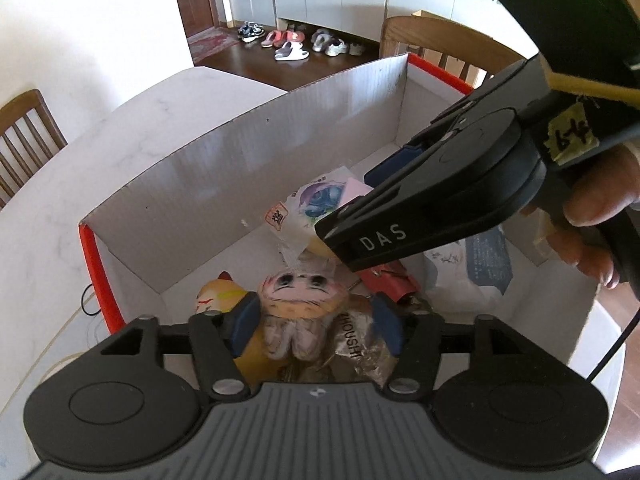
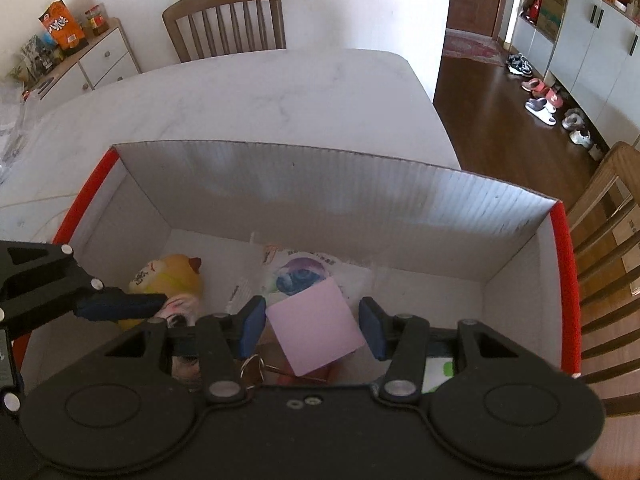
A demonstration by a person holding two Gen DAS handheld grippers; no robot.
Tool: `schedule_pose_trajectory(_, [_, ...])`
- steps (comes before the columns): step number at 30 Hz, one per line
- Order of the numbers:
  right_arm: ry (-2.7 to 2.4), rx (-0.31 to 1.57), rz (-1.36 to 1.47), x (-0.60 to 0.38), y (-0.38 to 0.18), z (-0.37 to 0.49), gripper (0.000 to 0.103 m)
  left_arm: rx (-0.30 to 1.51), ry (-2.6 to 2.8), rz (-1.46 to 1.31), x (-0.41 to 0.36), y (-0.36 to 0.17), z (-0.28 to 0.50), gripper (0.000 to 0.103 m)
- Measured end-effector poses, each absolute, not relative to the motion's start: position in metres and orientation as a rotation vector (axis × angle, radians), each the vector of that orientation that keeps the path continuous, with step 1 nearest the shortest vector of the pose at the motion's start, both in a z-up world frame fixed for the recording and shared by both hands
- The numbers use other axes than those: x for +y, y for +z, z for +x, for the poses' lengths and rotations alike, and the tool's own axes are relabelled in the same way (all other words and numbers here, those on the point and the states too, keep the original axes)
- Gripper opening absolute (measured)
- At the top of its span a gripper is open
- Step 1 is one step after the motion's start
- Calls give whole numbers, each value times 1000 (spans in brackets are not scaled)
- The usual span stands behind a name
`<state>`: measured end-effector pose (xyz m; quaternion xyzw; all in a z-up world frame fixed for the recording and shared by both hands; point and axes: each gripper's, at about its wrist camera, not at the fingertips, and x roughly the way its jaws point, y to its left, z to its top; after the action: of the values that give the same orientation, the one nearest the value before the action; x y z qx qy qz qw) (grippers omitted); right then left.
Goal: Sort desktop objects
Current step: 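Open both tools to drop the plush and note pad into the shoebox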
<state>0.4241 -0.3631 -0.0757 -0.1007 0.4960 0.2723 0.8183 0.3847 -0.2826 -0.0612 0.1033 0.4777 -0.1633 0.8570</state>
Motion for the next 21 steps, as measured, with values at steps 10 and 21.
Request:
schedule_pose_trajectory(10, [584,1030,-176,-372,-60,420,62,974,-329,126,-269,-49,377,66])
schedule_pose_trajectory(21, [625,988,-128,-390,-30,401,62,901,-316,57,-255,-31,354,66])
